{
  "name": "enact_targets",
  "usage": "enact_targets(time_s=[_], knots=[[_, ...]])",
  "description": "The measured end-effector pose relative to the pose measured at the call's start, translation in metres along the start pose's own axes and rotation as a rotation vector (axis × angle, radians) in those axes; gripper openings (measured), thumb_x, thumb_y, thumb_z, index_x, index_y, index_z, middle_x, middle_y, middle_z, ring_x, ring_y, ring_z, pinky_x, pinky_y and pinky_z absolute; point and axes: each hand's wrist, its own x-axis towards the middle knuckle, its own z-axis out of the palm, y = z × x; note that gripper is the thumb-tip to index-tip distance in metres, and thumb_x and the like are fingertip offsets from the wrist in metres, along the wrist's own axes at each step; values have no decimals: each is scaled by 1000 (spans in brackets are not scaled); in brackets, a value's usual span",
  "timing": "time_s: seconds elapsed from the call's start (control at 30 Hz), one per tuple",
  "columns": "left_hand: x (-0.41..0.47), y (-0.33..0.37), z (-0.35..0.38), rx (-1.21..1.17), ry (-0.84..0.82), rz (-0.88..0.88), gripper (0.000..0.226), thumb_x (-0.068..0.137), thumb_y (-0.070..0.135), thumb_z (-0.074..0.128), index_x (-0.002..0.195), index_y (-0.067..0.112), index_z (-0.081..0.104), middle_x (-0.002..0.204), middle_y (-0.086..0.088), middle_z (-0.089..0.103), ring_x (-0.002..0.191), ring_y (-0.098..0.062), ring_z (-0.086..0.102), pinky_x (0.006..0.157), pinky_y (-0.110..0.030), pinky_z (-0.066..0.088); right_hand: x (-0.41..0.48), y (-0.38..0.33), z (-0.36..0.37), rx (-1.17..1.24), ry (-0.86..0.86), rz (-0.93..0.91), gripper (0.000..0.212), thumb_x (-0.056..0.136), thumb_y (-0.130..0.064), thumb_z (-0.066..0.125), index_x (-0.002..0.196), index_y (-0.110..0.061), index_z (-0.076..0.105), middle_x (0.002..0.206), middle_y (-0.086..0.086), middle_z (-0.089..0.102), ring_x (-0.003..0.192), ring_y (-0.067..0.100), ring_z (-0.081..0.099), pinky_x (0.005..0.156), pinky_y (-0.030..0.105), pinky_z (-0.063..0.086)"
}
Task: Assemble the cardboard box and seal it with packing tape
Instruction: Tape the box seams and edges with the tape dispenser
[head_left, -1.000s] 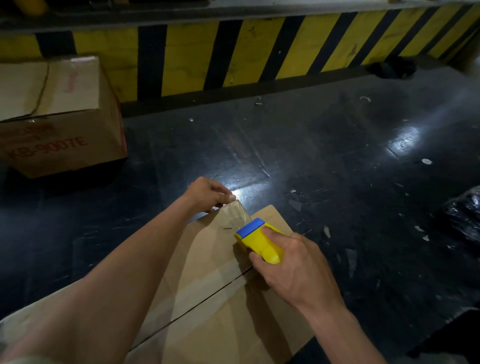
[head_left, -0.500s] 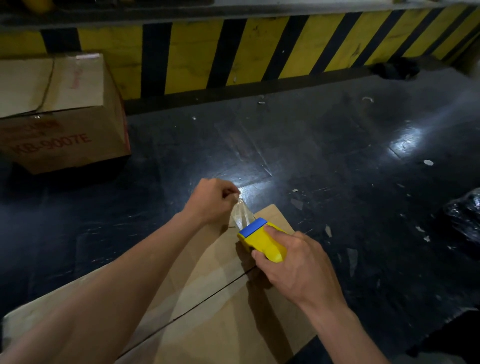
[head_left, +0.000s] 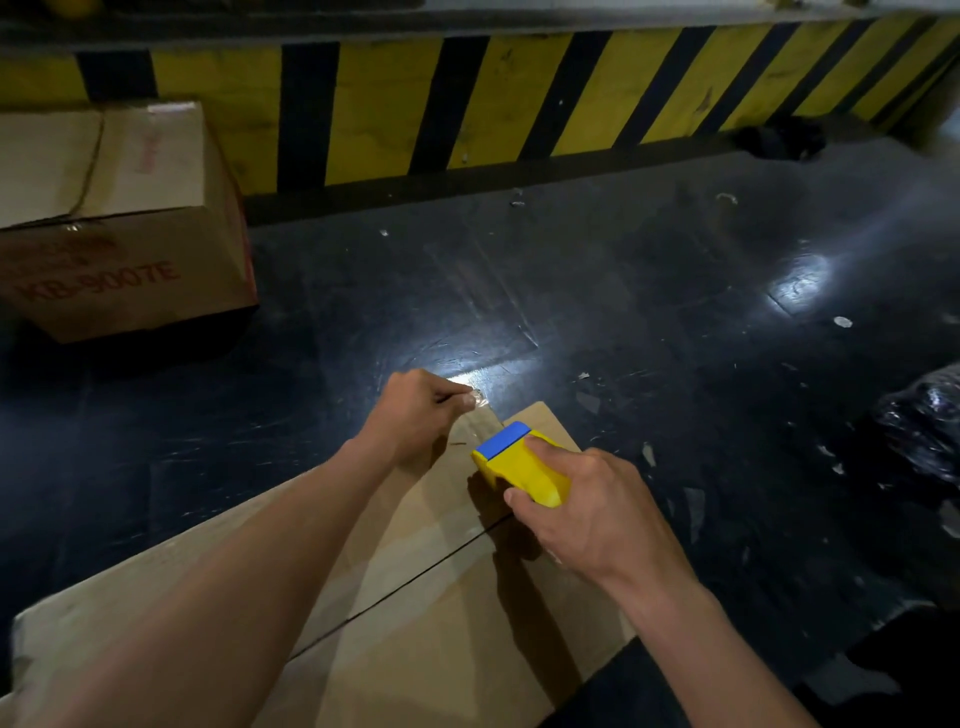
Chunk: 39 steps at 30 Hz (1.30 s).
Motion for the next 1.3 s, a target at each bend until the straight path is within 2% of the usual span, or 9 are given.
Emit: enact_targets(time_s=[0.4, 0.47, 0.53, 0.6, 0.67, 0.77, 0.93, 1.03, 1.3], knots=[[-9, 4, 6, 117, 17, 0, 28, 100, 42, 59, 113, 28, 79, 110, 4, 78, 84, -16, 70, 78, -39, 59, -28, 12, -11, -101, -56, 8, 57, 85, -55, 61, 139, -37, 52, 102, 7, 60, 101, 27, 59, 82, 35, 48], [-10, 11, 5, 257, -18, 25, 31, 102, 40, 53, 119, 25, 75, 114, -3, 76, 94, -25, 70, 82, -44, 58, -26, 9, -7, -143, -56, 0, 50, 85, -53, 59, 132, -35, 57, 104, 7, 62, 101, 28, 60, 79, 35, 47], [-16, 23, 9, 402, -38, 133, 35, 106, 28, 46, 135, 15, 62, 135, -9, 64, 122, -35, 61, 98, -49, 51, -24, 10, -5, -163, -44, -1, 45, 84, -53, 58, 125, -34, 61, 103, 6, 64, 98, 28, 61, 74, 34, 47], [-30, 33, 19, 450, -92, 210, 47, 110, 27, 36, 153, 10, 41, 159, -8, 42, 149, -30, 36, 117, -50, 30, -23, 13, -4, -167, -30, -3, 43, 83, -53, 58, 121, -33, 62, 101, 6, 65, 95, 29, 62, 71, 34, 47], [-44, 31, 29, 534, -177, 233, 61, 108, 42, 15, 161, 13, 25, 169, -5, 23, 157, -25, 16, 124, -48, 14, -22, 14, -1, -164, -19, -7, 45, 83, -54, 58, 123, -33, 61, 103, 7, 65, 95, 30, 62, 72, 34, 47], [-48, 15, 35, 590, -194, 251, 86, 91, 56, -11, 163, 20, 18, 171, -1, 14, 158, -20, 7, 126, -43, 1, -21, 14, 0, -166, -15, -5, 49, 82, -56, 59, 124, -31, 62, 106, 7, 66, 99, 30, 62, 72, 33, 46], [-46, 13, 33, 609, -196, 261, 86, 90, 58, -14, 164, 23, 14, 171, 2, 10, 158, -16, 4, 126, -40, -1, -22, 19, -8, -95, -33, -19, 55, 79, -53, 62, 130, -32, 62, 96, 7, 68, 84, 26, 59, 67, 33, 45], [-46, 15, 32, 606, -196, 249, 80, 95, 56, -9, 164, 22, 14, 172, 2, 11, 158, -16, 5, 126, -40, -1, -33, 27, -20, -98, -52, -11, 61, 76, -56, 63, 133, -34, 59, 105, 6, 70, 92, 26, 64, 76, 36, 53], [-48, 15, 34, 659, -221, 250, 64, 106, 49, 3, 164, 21, 5, 172, 0, 4, 158, -18, -2, 127, -46, -1, -51, 32, -12, -128, -66, 48, 52, 78, -55, 61, 123, -29, 64, 93, 6, 70, 85, 29, 64, 73, 38, 54]])
